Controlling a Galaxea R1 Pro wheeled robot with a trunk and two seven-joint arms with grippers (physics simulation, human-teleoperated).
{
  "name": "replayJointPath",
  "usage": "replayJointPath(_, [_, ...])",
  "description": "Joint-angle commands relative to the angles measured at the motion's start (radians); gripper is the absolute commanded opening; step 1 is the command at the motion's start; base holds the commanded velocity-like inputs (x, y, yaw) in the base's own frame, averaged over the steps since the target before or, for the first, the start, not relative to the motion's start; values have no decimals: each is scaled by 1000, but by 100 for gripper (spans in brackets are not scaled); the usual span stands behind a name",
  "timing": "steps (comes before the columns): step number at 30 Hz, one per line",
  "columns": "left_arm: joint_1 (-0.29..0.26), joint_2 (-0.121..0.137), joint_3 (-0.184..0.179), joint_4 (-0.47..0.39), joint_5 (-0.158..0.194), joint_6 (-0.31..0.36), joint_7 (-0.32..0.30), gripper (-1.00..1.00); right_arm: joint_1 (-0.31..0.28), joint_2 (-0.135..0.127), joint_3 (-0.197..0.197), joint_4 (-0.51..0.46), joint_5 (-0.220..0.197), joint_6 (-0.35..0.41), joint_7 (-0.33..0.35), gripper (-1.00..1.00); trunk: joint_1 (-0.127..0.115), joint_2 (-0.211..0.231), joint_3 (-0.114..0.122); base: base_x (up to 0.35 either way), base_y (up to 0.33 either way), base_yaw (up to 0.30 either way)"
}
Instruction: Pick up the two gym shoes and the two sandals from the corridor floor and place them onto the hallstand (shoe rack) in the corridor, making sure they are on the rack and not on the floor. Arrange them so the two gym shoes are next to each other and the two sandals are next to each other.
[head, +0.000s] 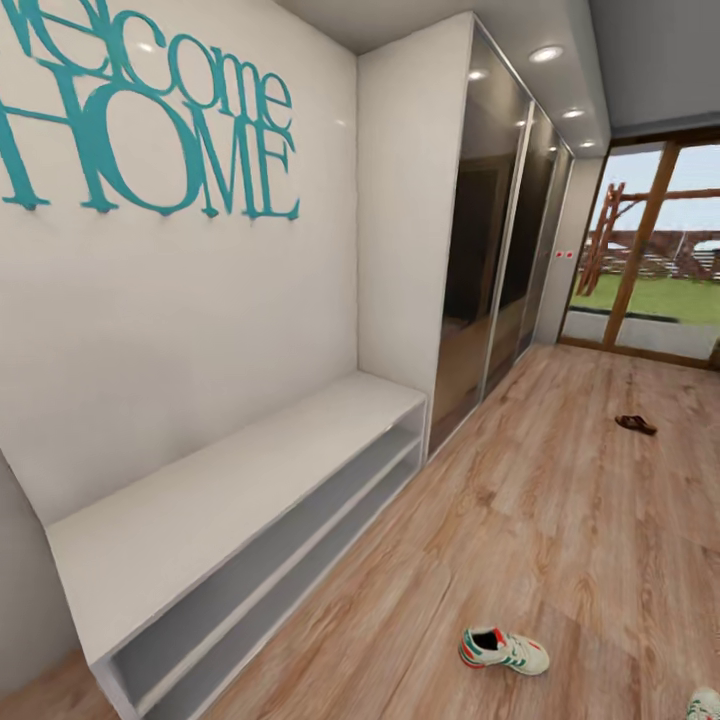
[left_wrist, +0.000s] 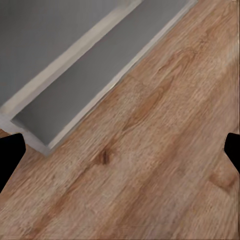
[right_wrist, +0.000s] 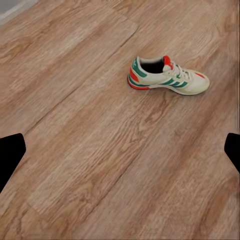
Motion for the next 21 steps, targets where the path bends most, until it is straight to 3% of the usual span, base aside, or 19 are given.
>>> replayJointPath(1, [0,0,0,2,1,-3,0,100,-1,0,0,1,1,-3,0,100,0,0,-1,305,-94,-268])
replayJointPath(21, [0,-1,0,6,-1,-4,0,100,-1,0,0,1,1,-3,0,100,0,0,-1,309,-60,-268])
